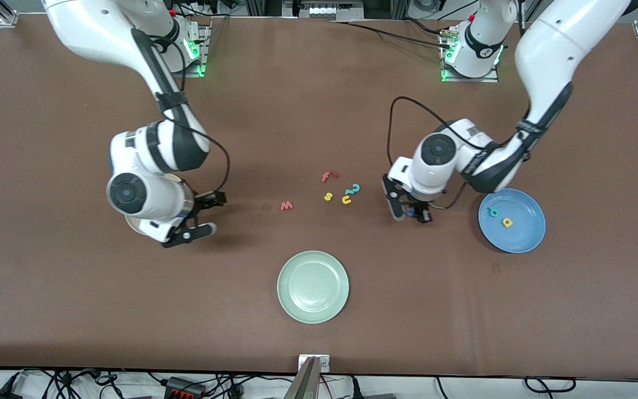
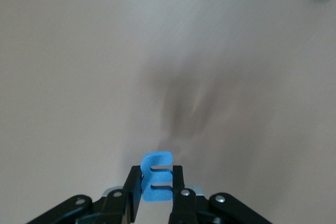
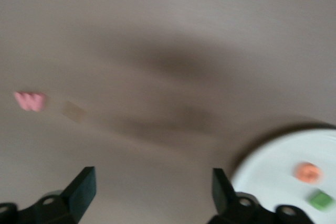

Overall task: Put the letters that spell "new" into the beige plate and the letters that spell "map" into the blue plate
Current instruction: 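Carry the m to the blue plate while the right gripper reaches the w, then release the m on the blue plate while the right gripper lowers to w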

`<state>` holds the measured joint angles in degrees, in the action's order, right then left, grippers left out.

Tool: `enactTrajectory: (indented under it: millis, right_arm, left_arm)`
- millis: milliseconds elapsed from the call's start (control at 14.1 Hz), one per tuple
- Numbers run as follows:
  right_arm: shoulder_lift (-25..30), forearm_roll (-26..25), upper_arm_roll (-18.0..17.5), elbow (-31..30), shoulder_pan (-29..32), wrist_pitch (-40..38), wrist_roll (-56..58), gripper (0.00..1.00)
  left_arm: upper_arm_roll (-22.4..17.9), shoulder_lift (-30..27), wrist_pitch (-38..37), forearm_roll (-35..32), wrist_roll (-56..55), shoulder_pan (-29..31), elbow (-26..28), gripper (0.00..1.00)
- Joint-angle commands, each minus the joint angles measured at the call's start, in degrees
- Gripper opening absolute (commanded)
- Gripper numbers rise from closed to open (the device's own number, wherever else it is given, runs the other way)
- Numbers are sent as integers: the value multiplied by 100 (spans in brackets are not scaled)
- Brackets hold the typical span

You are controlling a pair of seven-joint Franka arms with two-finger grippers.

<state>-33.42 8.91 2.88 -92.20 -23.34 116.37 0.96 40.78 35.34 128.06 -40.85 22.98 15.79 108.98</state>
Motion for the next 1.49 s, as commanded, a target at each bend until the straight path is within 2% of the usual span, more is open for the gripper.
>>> enactTrajectory:
  millis: [0, 142, 213, 355, 426, 497, 568, 710, 781, 994, 1135, 1206, 1348, 1419]
  right_arm:
    - [-375, 67, 38, 149, -521, 490, -778, 86]
    - [-490, -73, 64, 149, -829, 667, -1211, 86]
    - [-490, -352, 55, 158, -874, 676, -1186, 89]
    - [-490, -775, 29, 140, -1031, 676, -924, 100]
    - [-525, -873, 29, 149, -1189, 711, -487, 100]
    - [-569, -900, 29, 149, -1269, 790, -126, 100]
    - [-587, -900, 29, 140, -1348, 860, 191, 100]
    - [-613, -891, 20, 140, -1401, 870, 1086, 100]
    - [-657, -883, 20, 140, -1410, 879, 1595, 100]
    - [-824, -874, -103, 140, -1419, 1334, 3020, 100]
    - [-921, -882, -112, 140, -1471, 1580, 3899, 100]
    - [-982, -874, -112, 140, -1463, 1730, 4364, 95]
    - [-1044, -865, -112, 132, -1472, 1854, 5052, 77]
    - [-1053, -865, -121, 123, -1480, 1845, 5211, 72]
  left_arm:
    - [220, -289, -711, -55, 23, 721, -96, 1]
    - [246, -370, -1054, -55, -38, 1178, -113, 1]
    - [246, -370, -1099, -46, -143, 1355, -131, 2]
    - [229, -326, -1108, -55, -354, 1680, -105, 5]
    - [229, -317, -1117, -55, -512, 1786, -96, 20]
    - [237, -317, -1221, -46, -757, 1796, -96, 54]
    - [264, -326, -1283, -46, -812, 1804, -105, 100]
    - [587, -378, -1520, 242, -856, 1813, -183, 100]
    - [659, -379, -1774, 488, -891, 1796, -419, 100]
    - [904, -370, -3029, 1243, -1197, 1717, -1428, 100]
    - [1107, -378, -3724, 1640, -1819, 1717, -1992, 100]
    - [1238, -379, -4101, 1650, -2188, 1717, -2264, 100]
    - [1441, -379, -4805, 1650, -2551, 1717, -2809, 100]
    - [1424, -474, -4991, 1694, -2544, 1699, -2977, 100]
